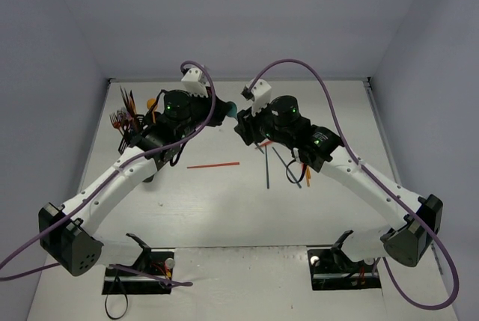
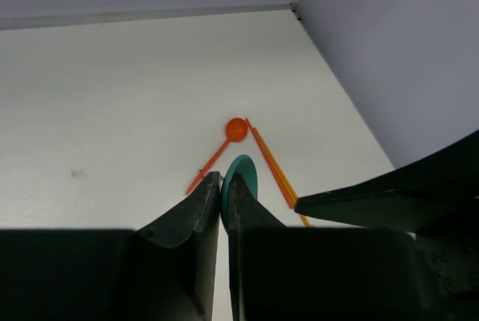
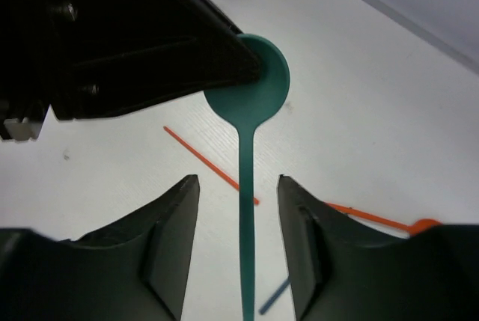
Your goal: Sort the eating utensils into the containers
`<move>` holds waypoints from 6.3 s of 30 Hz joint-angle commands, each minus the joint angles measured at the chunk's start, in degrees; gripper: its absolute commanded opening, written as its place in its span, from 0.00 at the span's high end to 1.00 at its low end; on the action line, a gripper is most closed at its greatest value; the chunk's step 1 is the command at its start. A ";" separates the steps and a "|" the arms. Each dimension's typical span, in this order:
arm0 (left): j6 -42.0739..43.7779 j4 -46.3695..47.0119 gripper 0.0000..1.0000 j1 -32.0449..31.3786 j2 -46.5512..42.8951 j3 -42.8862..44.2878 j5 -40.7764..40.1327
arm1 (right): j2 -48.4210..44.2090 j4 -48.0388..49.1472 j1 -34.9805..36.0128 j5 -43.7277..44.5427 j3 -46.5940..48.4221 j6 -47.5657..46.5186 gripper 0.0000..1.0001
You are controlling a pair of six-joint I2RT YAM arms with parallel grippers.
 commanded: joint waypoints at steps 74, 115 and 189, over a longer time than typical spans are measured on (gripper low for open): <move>46.27 14.59 0.76 23.96 20.08 5.19 -41.53 | -5.73 3.65 -10.78 7.88 -20.37 9.24 0.30; 17.19 -14.96 0.22 22.66 -19.38 -16.86 5.43 | 39.72 -0.04 -18.07 29.66 5.83 45.69 0.51; 1.54 0.16 0.97 12.23 -13.45 -13.87 10.73 | 5.42 20.16 6.05 -10.48 -4.93 7.07 1.00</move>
